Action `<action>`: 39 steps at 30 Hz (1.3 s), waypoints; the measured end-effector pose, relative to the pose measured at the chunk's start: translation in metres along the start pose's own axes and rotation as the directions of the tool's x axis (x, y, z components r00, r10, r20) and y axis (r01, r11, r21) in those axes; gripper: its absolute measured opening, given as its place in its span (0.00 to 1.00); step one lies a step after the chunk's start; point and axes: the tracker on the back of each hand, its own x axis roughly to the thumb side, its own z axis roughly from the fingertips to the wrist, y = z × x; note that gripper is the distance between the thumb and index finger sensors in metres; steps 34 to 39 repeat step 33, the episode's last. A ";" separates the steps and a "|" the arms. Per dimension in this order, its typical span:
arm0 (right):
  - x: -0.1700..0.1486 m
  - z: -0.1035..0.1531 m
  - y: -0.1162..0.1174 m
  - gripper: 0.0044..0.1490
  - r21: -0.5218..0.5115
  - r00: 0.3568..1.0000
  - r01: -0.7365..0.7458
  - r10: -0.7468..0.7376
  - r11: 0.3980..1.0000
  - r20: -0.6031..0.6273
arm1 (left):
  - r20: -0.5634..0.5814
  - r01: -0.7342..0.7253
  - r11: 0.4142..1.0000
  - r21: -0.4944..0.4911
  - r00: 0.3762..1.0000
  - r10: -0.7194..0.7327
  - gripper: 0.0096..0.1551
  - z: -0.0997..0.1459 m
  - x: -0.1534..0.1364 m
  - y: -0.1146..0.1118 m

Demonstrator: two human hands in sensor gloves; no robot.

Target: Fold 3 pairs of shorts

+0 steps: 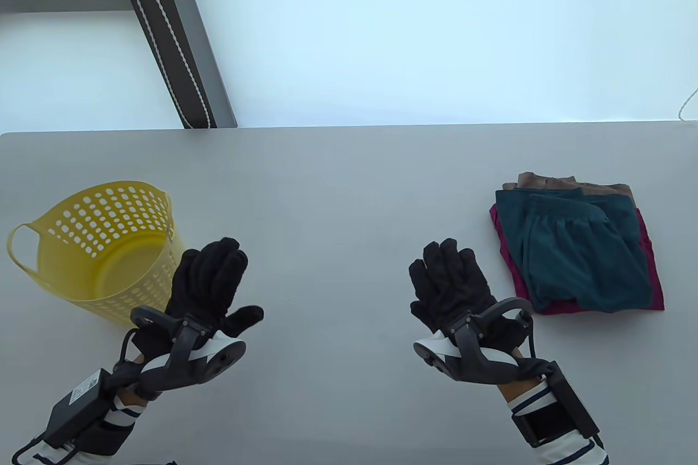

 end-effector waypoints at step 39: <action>0.006 0.031 0.090 0.61 0.565 0.926 0.366 -0.351 0.739 -0.140 | 0.203 0.182 0.905 -0.385 0.973 -0.109 0.71 0.030 0.009 -0.090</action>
